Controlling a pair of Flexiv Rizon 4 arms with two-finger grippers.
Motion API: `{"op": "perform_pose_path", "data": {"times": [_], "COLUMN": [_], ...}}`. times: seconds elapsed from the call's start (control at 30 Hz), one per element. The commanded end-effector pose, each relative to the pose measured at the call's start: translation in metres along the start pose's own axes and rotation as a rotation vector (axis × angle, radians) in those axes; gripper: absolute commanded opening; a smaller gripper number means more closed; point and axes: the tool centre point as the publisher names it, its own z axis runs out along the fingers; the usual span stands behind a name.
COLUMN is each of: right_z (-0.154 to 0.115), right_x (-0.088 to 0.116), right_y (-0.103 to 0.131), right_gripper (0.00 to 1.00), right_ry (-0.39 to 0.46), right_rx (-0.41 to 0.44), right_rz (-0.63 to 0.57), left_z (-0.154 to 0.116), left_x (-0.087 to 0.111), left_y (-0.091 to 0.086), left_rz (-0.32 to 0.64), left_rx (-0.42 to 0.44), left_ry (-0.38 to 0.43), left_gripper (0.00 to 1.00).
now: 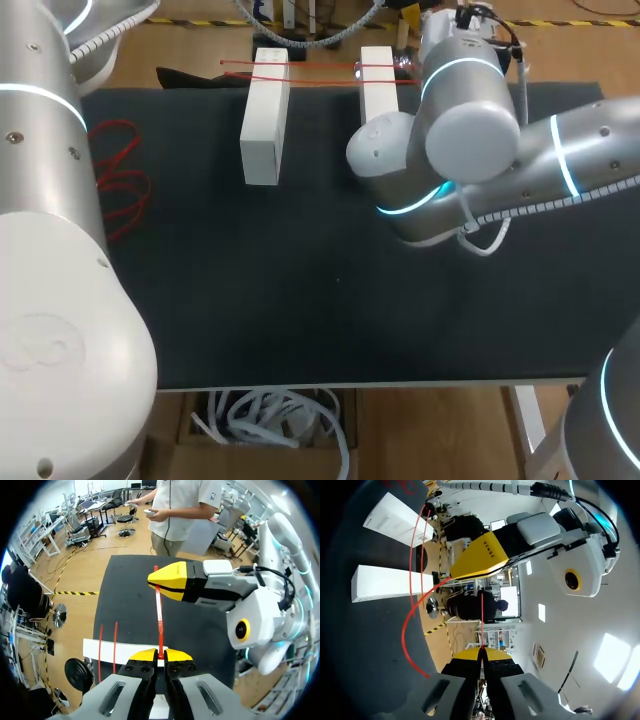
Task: Grab the tape and strap the tape.
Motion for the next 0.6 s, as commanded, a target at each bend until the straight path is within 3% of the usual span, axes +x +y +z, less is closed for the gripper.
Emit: {"op": "perform_pose_path", "data": {"times": [0.03, 0.27, 0.6], "right_z": [0.0003, 0.001, 0.0024], "right_x": [-0.0021, -0.0022, 0.0003], "right_y": [-0.0015, -0.0006, 0.0072], "right_gripper": [0.0, 0.0, 0.0], "right_ry": [0.007, 0.002, -0.003], "right_rx": [0.007, 0.004, -0.001], "right_rz": [-0.027, -0.098, -0.104], "left_z": [-0.0008, -0.0008, -0.0008], "left_x": [-0.0008, -0.0008, -0.0008], "left_y": [-0.0012, -0.0012, -0.0012], "left_rz": [-0.001, -0.001, -0.001], "left_rx": [-0.006, -0.006, -0.006], "left_ry": [0.002, 0.002, 0.002], "left_gripper": [0.0, 0.0, 0.0]}}
